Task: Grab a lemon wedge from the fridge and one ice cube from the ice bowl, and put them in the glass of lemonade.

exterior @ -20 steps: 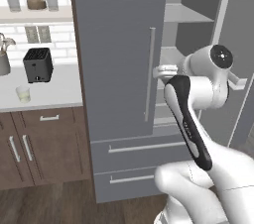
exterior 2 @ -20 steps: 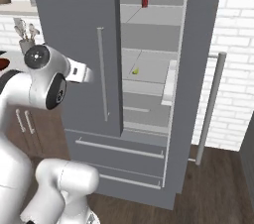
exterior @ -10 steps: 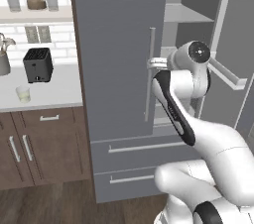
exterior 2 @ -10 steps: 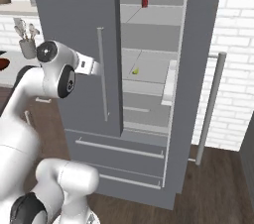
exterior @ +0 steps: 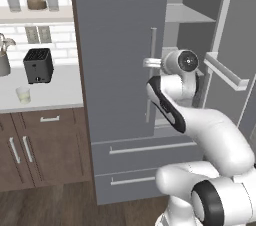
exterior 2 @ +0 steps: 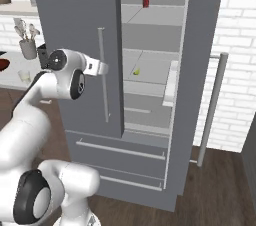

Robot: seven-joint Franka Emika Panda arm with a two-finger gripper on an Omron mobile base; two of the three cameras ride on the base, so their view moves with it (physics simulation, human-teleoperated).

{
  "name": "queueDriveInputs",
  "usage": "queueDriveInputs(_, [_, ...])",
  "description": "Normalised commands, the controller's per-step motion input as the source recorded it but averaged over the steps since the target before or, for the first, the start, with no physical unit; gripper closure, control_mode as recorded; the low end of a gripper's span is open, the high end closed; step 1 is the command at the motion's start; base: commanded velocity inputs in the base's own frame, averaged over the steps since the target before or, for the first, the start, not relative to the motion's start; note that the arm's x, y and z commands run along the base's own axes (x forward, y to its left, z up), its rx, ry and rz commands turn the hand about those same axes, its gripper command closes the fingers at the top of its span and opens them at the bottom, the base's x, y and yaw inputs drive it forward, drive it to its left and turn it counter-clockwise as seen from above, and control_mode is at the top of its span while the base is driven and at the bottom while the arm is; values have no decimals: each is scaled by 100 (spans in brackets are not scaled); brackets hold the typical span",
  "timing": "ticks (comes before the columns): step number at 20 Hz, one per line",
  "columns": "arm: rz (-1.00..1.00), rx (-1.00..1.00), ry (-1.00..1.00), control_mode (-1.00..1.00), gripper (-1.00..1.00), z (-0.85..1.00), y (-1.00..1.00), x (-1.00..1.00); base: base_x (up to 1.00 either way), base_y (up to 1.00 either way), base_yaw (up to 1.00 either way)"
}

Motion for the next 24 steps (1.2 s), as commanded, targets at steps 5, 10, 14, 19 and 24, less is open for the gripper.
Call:
queueDriveInputs(5, [0,0,-11,-100,-100,-34,-1,57,0,0,0])
queueDriveInputs(10, [0,0,-2,-100,-100,-18,0,77,0,0,0])
queueDriveInputs(14, [0,0,9,-100,-100,-1,0,100,0,0,0])
queueDriveInputs(19, [0,0,10,-100,-100,-1,0,100,0,0,0])
queueDriveInputs(24, [0,0,7,-100,-100,-15,0,100,0,0,0])
